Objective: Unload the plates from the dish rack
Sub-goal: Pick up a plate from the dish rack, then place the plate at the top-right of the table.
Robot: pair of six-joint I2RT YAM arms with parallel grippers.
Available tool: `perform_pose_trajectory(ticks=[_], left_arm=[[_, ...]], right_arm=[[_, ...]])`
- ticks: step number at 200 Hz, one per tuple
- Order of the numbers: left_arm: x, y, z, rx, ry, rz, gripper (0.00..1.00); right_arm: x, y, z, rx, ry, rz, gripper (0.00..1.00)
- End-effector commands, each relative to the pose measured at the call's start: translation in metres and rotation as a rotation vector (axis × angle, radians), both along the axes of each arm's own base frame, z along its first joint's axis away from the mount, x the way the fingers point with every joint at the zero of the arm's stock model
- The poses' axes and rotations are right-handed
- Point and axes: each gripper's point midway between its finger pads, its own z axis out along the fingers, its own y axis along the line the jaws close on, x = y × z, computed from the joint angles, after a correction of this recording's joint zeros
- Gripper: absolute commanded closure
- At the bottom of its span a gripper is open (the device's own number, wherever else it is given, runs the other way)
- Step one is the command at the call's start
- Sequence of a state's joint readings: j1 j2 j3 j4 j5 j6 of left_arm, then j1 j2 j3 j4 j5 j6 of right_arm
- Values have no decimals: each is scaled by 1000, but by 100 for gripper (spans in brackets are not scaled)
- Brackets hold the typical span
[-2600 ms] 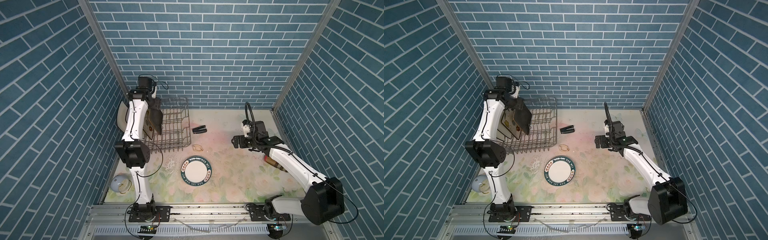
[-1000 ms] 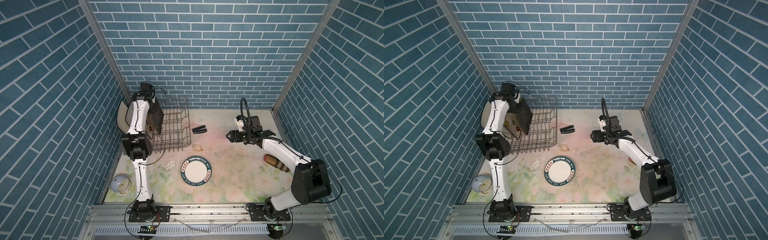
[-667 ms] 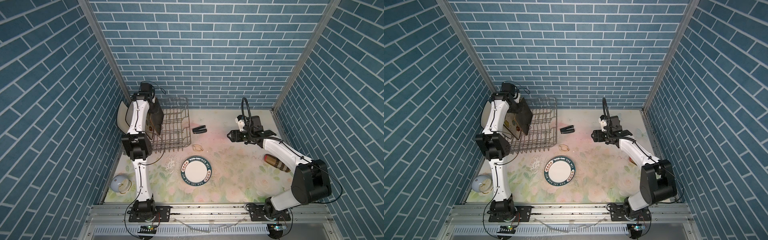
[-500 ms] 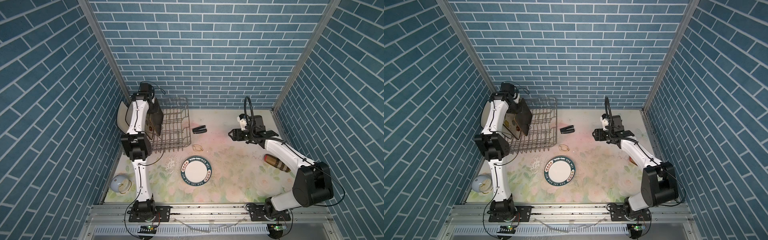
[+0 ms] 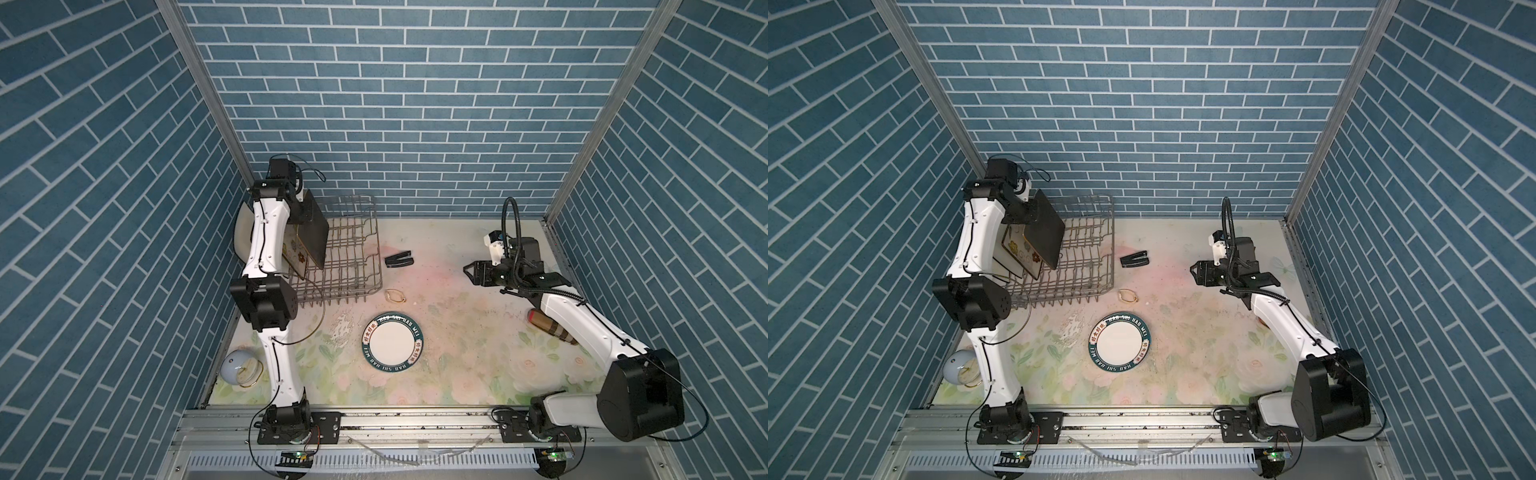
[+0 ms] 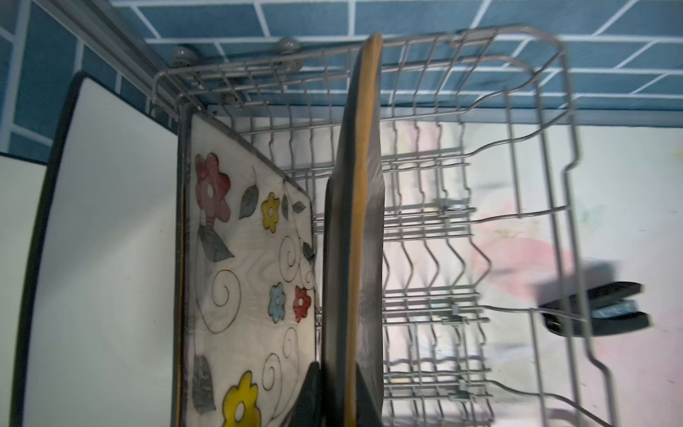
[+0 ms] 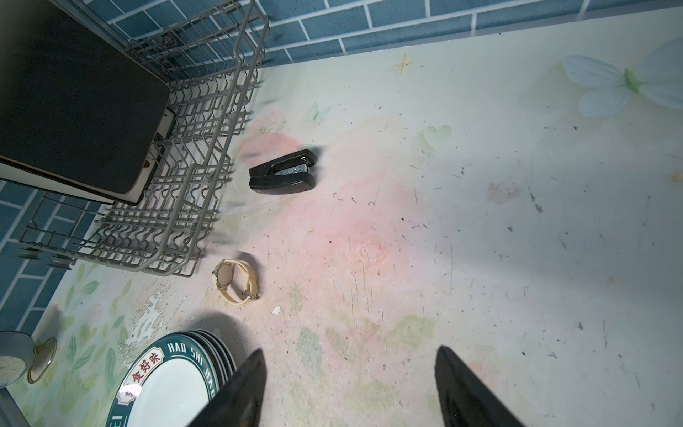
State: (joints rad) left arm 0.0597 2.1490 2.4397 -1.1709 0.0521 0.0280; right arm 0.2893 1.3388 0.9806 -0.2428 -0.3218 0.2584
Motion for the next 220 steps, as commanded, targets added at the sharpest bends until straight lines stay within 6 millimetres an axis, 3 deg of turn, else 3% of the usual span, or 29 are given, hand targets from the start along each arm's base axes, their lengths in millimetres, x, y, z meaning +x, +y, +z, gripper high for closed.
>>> perform_pose_trajectory(ticks=[1, 35, 94, 220], left_arm=[[-9, -22, 64, -82, -165, -42, 100], [-25, -43, 87, -200, -214, -85, 100], [-56, -86, 116, -442, -309, -166, 100], [-106, -159, 106, -849, -403, -303, 100]], right_arm=[[-7, 0, -2, 35, 5, -3, 28], [-3, -9, 3, 52, -10, -78, 31], [-18, -3, 33, 138, -103, -35, 31], [-38, 17, 60, 365, -154, 41, 33]])
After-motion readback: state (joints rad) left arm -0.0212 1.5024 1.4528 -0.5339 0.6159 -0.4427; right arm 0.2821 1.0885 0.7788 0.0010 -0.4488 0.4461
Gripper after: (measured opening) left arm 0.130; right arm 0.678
